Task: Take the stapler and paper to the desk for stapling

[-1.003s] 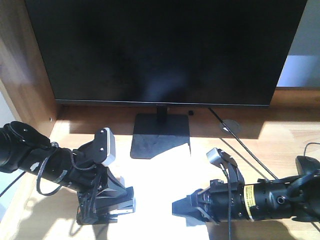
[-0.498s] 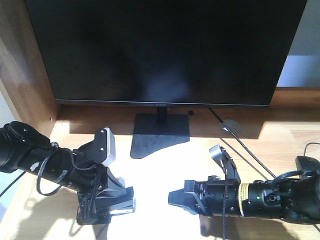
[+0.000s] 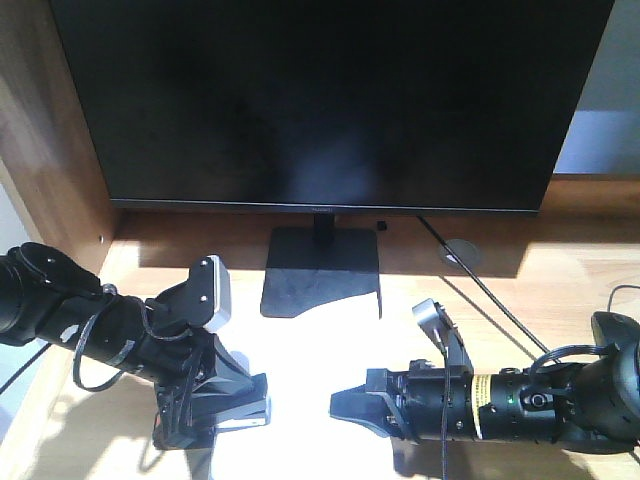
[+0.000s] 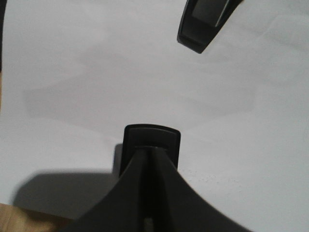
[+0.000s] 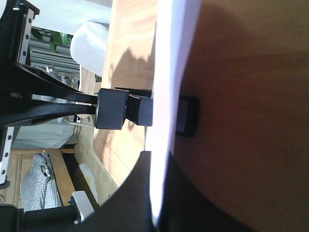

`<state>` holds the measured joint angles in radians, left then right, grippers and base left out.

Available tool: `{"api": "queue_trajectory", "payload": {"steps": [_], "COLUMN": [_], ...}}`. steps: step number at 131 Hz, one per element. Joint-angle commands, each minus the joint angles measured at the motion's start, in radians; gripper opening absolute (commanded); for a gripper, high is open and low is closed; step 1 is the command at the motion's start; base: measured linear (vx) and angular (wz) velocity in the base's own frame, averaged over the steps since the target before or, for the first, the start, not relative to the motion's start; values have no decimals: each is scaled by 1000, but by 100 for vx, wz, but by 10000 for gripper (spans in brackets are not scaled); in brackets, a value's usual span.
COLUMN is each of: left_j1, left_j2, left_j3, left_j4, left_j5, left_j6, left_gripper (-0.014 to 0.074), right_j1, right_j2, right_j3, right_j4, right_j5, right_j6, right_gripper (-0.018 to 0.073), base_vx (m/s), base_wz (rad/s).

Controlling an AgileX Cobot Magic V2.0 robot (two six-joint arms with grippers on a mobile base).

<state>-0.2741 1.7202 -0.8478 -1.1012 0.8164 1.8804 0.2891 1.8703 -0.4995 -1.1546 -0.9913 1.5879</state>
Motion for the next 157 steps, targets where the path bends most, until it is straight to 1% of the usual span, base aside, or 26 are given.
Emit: {"api": "queue_trajectory", "payload": {"steps": [1,93,104,120,140,157], "left_j1": [-4,-4,-4,-6,-29,-35], "left_j2": [-37,-37,-37,-27,22,76], "left_j3": [-24,-24,-24,-24,-24,-24], "left_j4": [-42,-42,-54,-69,-68,-68], "left_j5": [34,34,33,35,29,-5], "left_j6": [-2,-2,-1,24,59,59], "left_gripper": [-6,-6,-6,-6,-6,-6], "right_j1": [0,0,0,0,0,0], "right_j2": [-34,-34,-34,-34,-34,-34], "right_j3": [-18,-18,-18,-18,-18,-18], "right_j4": [21,17,17,17,17,17], "right_j5": [-73,-74,-74,-74,-74,-74], "right_j6": [-17,-17,-17,-17,-17,-17], "right_gripper": [-3,-3,-3,-3,-3,-3], "base_vx": [0,0,0,0,0,0], "base_wz": [0,0,0,0,0,0]}}
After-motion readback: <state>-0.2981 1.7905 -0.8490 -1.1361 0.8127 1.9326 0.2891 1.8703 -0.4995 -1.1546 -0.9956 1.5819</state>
